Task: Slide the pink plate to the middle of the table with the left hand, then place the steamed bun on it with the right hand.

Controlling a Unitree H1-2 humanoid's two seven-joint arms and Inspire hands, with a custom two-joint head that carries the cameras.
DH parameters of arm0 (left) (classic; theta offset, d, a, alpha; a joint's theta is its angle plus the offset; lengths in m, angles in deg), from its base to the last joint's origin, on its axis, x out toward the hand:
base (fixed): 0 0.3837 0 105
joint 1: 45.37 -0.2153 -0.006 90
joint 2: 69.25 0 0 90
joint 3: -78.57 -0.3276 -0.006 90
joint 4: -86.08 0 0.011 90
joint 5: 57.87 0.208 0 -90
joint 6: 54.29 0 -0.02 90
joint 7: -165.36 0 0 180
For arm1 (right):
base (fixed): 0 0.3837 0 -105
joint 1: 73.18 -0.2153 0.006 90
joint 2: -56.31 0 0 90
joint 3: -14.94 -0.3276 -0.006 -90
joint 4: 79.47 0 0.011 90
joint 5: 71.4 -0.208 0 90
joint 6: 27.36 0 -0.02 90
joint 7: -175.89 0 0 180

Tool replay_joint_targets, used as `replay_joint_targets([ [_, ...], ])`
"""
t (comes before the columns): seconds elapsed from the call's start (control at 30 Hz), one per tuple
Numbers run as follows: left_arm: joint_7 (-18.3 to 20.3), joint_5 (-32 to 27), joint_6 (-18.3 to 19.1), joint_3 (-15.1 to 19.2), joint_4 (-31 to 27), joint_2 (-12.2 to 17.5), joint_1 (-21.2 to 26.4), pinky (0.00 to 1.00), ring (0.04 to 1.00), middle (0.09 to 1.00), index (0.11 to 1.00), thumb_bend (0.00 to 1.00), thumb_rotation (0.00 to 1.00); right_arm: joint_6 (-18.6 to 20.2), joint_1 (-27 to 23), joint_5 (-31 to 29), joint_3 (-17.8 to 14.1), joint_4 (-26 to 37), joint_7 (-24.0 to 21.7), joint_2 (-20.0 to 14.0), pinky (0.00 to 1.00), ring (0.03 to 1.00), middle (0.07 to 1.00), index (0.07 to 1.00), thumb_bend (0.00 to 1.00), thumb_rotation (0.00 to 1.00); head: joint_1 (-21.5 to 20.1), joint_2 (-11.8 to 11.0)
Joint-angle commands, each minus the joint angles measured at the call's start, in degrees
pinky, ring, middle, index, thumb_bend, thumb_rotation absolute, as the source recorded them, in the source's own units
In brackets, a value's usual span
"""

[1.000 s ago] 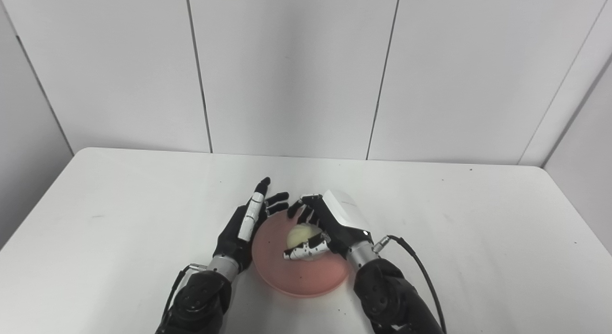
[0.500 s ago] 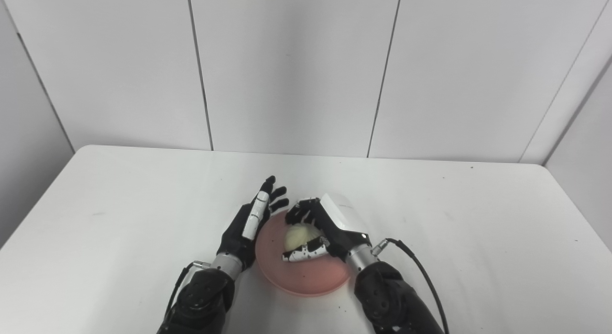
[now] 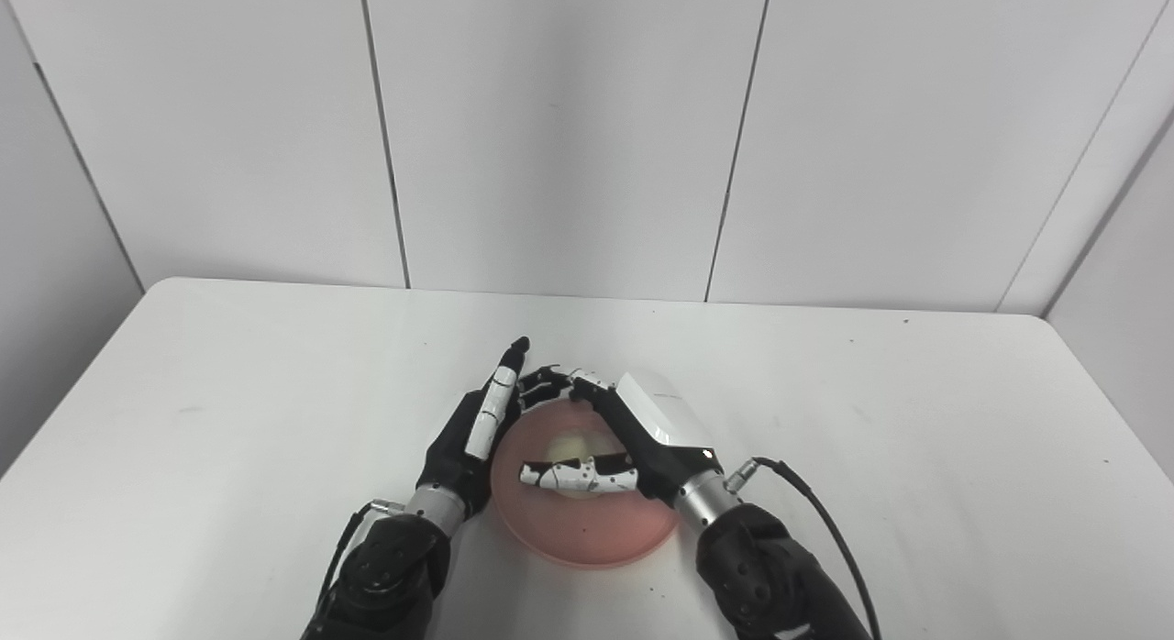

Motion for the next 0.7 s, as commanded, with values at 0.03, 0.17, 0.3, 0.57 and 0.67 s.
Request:
replay_joint_targets([
  [0.03,1.0,-0.2,2.2,-0.2,1.1,-0.5,-0.1,0.81,0.843,0.828,0.977,0.75,1.00,-2.0,-0.2,-0.9,-2.5,5.4,1.1,-1.1,0.69,0.773,0.818,0.829,0.90,0.79,0.0,0.0],
  [0.17,1.1,-0.1,1.9,-0.3,1.1,-0.4,-0.2,0.82,0.855,0.846,0.980,0.74,1.00,-3.0,1.0,-2.5,-5.9,7.3,3.5,-0.9,0.65,0.753,0.816,0.815,0.82,0.84,-0.2,-0.1],
  [0.3,1.0,0.1,1.6,-0.2,1.2,-0.2,-0.4,0.84,0.855,0.842,0.977,0.75,1.00,-4.6,1.9,-6.1,-10.3,6.9,6.7,0.3,0.66,0.757,0.817,0.815,0.79,0.90,-0.5,-0.2],
  [0.57,2.1,0.0,-0.6,-0.2,0.2,0.7,-1.4,0.82,0.849,0.834,0.966,0.79,1.00,-4.4,5.7,-17.2,-16.2,5.8,8.2,4.7,0.70,0.765,0.833,0.807,0.77,0.99,-2.3,-0.7],
  [0.67,2.6,-0.2,-1.4,-0.2,-0.2,1.1,-1.8,0.83,0.855,0.843,0.972,0.79,1.00,-3.1,6.5,-23.1,-17.6,5.8,7.0,6.2,0.75,0.799,0.853,0.824,0.74,0.97,-3.0,-0.7],
])
